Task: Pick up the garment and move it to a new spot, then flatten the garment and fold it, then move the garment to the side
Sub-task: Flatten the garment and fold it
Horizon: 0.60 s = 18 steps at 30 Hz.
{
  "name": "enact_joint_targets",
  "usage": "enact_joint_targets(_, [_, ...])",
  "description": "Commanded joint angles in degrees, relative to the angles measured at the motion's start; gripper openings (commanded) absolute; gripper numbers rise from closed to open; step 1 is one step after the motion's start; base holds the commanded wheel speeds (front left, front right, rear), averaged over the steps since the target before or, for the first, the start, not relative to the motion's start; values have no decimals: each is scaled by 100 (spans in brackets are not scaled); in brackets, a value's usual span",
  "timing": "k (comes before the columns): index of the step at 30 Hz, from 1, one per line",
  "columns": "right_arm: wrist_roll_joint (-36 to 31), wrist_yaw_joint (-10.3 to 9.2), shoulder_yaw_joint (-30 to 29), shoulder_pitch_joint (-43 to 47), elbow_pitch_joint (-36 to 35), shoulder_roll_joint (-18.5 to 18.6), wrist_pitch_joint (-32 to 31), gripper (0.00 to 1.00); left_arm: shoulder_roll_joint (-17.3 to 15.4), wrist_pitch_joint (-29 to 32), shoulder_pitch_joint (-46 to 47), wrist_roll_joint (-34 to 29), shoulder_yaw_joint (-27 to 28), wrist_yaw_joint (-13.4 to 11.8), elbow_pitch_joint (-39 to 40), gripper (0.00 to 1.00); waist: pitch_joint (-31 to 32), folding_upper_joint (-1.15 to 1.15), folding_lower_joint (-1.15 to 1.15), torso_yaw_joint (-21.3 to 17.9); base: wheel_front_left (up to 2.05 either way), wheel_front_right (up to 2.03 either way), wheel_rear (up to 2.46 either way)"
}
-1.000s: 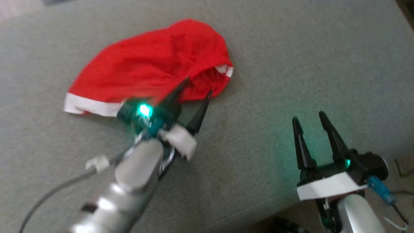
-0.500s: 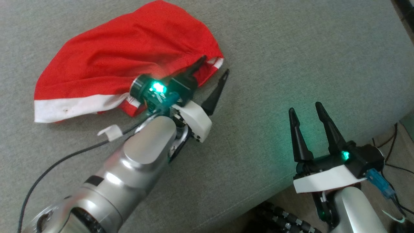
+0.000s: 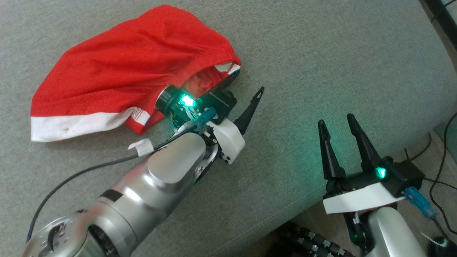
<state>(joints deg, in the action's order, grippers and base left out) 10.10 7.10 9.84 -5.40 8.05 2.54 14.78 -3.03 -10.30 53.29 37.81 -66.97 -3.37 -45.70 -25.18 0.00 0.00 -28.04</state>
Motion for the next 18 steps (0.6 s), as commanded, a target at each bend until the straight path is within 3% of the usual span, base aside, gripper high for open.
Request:
enact_joint_targets(1, [44, 39, 73, 10, -146, 33, 22, 100, 15, -5, 307, -14, 75, -76, 97, 100, 6, 0, 0, 0, 0, 0, 0])
enact_joint_targets(7, [85, 39, 118, 2, -158, 33, 22, 100, 15, -39, 459, 94, 47, -357, -273, 100, 19, 0, 0, -23, 0, 0, 0])
enact_joint_targets(11, [110, 39, 156, 0, -135, 33, 22, 100, 15, 113, 517, 282, 34, -296, -562, 100, 23, 0, 0, -62, 0, 0, 0])
enact_joint_targets(12, [118, 39, 172, -11, -128, 33, 22, 100, 15, 123, 539, 318, 29, -278, -625, 94, 22, 0, 0, -82, 0, 0, 0])
enact_joint_targets(15, [139, 39, 205, -35, -131, 33, 22, 100, 15, -118, 678, 341, 42, -317, -671, 0, 29, 0, 0, -125, 0, 0, 0])
enact_joint_targets(18, [131, 39, 162, 12, -103, 33, 22, 100, 15, -290, 768, 421, 25, -241, -417, 0, 140, 0, 0, -74, 0, 0, 0])
